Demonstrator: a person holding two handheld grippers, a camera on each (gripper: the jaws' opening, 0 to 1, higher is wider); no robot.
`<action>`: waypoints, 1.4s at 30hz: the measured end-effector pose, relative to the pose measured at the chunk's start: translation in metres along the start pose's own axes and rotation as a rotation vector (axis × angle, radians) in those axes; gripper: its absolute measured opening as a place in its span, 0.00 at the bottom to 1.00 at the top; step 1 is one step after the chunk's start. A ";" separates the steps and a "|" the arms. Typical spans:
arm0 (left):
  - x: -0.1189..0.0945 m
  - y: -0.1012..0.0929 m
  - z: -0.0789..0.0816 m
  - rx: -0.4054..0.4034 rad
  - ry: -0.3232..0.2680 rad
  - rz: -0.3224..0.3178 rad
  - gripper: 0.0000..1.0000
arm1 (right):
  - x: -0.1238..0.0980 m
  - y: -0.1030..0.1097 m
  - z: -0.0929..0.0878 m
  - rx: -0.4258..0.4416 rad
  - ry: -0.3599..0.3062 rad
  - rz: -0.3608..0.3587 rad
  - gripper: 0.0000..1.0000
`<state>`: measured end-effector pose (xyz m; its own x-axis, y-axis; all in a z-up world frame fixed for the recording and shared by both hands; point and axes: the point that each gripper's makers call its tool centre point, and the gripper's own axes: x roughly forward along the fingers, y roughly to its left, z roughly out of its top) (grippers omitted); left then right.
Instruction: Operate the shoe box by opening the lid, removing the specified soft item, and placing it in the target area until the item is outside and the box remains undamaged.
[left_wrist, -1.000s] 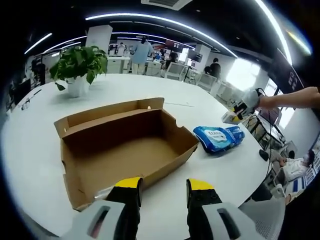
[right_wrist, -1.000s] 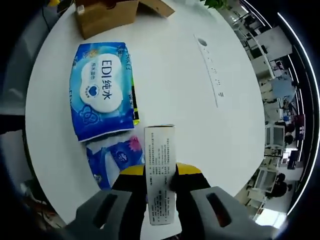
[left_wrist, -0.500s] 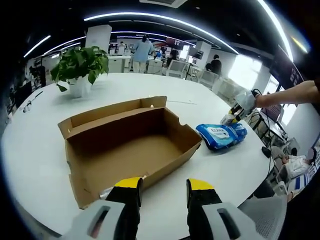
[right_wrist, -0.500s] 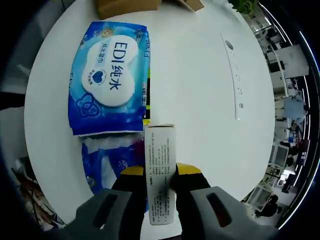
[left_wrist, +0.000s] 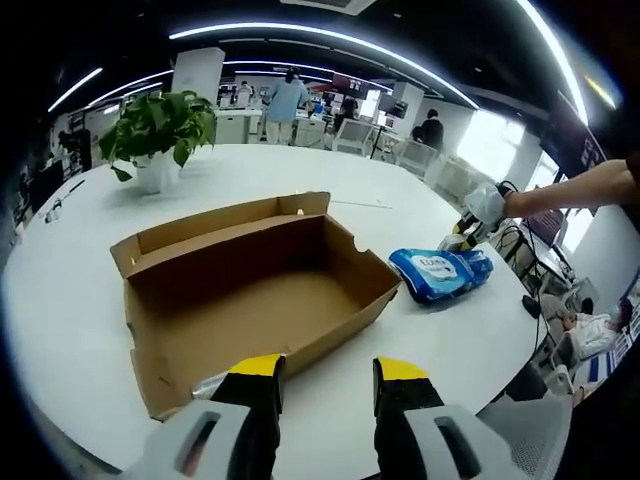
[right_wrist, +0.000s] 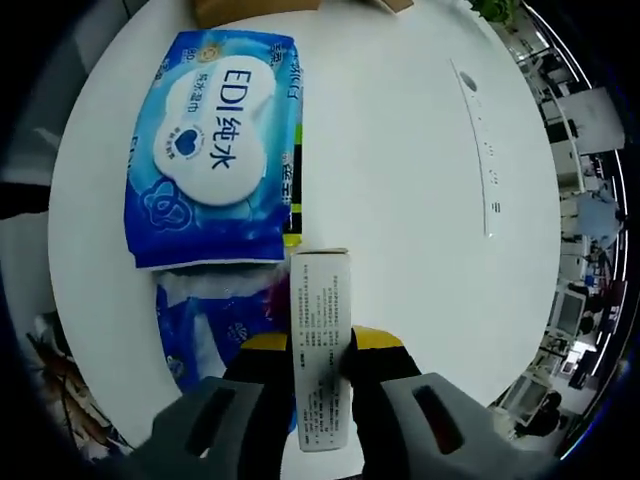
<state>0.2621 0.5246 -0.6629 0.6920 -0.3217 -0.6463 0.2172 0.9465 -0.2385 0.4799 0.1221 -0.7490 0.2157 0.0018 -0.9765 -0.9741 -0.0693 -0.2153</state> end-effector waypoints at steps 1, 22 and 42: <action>0.000 0.001 -0.001 0.001 0.003 0.000 0.35 | 0.000 -0.001 0.000 -0.005 0.003 -0.002 0.18; 0.000 0.010 -0.007 -0.020 0.008 0.008 0.35 | -0.006 -0.007 -0.007 0.053 0.015 -0.029 0.23; -0.011 0.015 -0.008 -0.016 -0.017 -0.025 0.35 | -0.044 0.003 -0.014 0.158 0.022 -0.118 0.30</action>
<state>0.2525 0.5419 -0.6650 0.6982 -0.3442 -0.6277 0.2236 0.9378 -0.2656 0.4687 0.1080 -0.7062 0.3286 -0.0213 -0.9442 -0.9402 0.0876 -0.3291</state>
